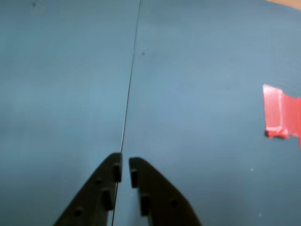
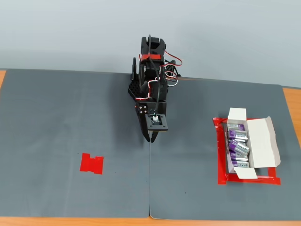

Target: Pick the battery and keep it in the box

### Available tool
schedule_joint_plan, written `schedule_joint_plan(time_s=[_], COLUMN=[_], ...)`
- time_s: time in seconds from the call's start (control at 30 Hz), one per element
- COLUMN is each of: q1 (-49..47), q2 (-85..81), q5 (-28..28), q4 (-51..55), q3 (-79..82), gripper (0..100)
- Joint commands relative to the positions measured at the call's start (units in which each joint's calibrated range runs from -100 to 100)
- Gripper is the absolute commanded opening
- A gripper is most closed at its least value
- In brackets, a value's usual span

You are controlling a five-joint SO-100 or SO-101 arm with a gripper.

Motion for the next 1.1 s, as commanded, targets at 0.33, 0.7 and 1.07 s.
schedule_joint_plan(time_s=[0.33, 0.7, 1.07], q1=[-0.10, -0.10, -0.10], q2=[-0.43, -0.26, -0.26], q5=[-1.64, -1.64, -1.64], q4=[19.15, 19.06, 19.06], q3=[-5.98, -6.07, -6.07], gripper=[2, 2, 2])
